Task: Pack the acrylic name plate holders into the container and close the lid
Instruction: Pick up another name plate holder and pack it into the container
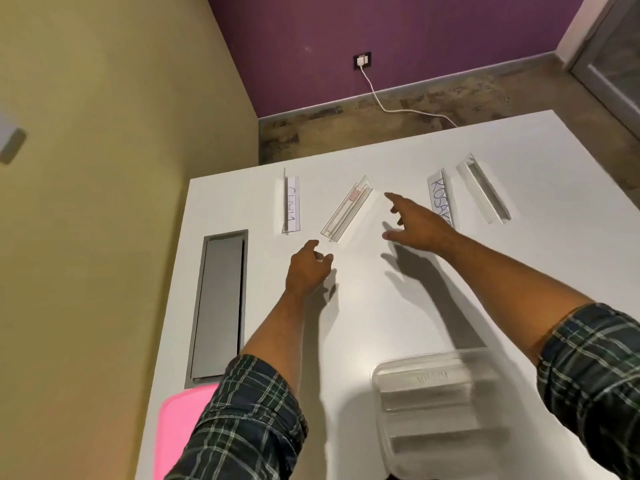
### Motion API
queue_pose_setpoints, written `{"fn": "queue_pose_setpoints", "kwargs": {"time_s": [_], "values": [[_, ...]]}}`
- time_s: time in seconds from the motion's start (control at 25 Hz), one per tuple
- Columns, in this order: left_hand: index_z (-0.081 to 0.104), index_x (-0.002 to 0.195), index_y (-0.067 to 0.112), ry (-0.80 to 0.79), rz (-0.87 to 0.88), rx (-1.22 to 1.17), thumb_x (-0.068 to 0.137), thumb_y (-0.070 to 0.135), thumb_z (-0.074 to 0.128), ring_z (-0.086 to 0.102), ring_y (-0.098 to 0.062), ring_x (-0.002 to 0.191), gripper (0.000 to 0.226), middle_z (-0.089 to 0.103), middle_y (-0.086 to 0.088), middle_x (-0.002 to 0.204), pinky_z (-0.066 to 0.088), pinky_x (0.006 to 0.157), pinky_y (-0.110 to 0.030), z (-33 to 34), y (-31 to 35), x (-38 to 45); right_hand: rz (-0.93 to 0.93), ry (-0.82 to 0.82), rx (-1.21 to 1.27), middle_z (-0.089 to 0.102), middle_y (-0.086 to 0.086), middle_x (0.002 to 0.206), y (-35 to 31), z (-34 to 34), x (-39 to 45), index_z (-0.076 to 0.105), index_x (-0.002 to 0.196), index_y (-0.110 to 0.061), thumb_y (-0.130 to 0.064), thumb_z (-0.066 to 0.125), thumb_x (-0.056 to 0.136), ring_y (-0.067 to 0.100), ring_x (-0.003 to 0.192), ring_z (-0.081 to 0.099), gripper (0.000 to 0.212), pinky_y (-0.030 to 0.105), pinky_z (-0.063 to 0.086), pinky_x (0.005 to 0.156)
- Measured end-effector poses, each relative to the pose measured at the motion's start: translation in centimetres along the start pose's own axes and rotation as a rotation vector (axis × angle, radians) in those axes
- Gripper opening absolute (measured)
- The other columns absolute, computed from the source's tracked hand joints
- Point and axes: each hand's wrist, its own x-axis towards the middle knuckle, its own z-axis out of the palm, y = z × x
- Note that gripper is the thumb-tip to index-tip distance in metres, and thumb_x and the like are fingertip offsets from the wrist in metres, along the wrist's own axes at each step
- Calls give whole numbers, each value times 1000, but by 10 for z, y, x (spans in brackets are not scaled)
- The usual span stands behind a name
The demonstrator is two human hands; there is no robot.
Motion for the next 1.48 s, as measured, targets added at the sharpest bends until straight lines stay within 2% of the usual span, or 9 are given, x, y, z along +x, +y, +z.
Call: {"fn": "queue_pose_setpoints", "kwargs": {"time_s": [0.2,0.28,0.44,0.68,0.8,0.96,1.12,1.28,1.48], "values": [[44,146,7,51,-83,-148,93,25,66,60,-24,120,60,60,-9,133,39,90,-15,20,3,44,151,-6,143,49,14,147,11,15,88,30,155,-15,-36,83,78,30,124,57,96,41,46,103],[49,143,6,88,-128,-165,94,27,66,61,-23,113,56,64,-10,126,40,91,-19,31,2,61,165,2,161,51,15,146,13,24,117,35,151,-12,-32,84,77,32,123,58,91,40,46,101],[66,115,6,154,-135,-175,93,26,66,57,-17,81,30,67,-7,98,36,57,-4,48,1,83,141,-32,123,39,13,157,14,38,155,26,156,-10,-25,83,78,30,137,47,98,36,39,109],[71,92,11,129,-151,-189,92,13,53,64,-20,81,18,72,0,87,49,68,-19,54,-4,103,165,-85,149,21,8,167,25,46,186,7,161,-15,-22,84,78,23,151,27,113,32,26,118],[69,88,7,111,-184,-272,91,10,51,65,-22,70,19,73,-10,84,50,62,-19,55,0,106,202,-124,185,33,12,161,32,48,189,6,161,-18,-20,85,78,26,145,37,115,29,32,111],[64,89,-3,105,-233,-469,94,0,45,58,-22,63,20,69,-20,82,53,59,-34,51,6,95,212,-108,273,44,10,154,39,50,177,20,160,-19,-14,89,72,26,137,47,111,25,36,104],[60,95,-1,2,-302,-641,96,-6,39,55,-27,64,21,61,-18,79,51,52,-26,33,6,73,126,-47,168,54,9,142,37,39,136,45,151,-21,-23,98,57,29,131,49,108,42,44,108],[61,100,-1,-129,-377,-651,98,0,45,53,-21,58,16,61,-12,78,42,38,-17,16,2,39,-20,17,-106,55,9,120,34,33,75,47,148,-26,-20,93,58,31,115,48,101,41,44,96],[66,108,4,-308,-581,-746,94,-4,36,45,-12,39,35,50,-7,66,45,46,-21,4,-2,-1,-149,112,-279,53,13,107,30,28,-7,58,137,-14,-6,83,66,33,99,53,76,39,45,79]]}}
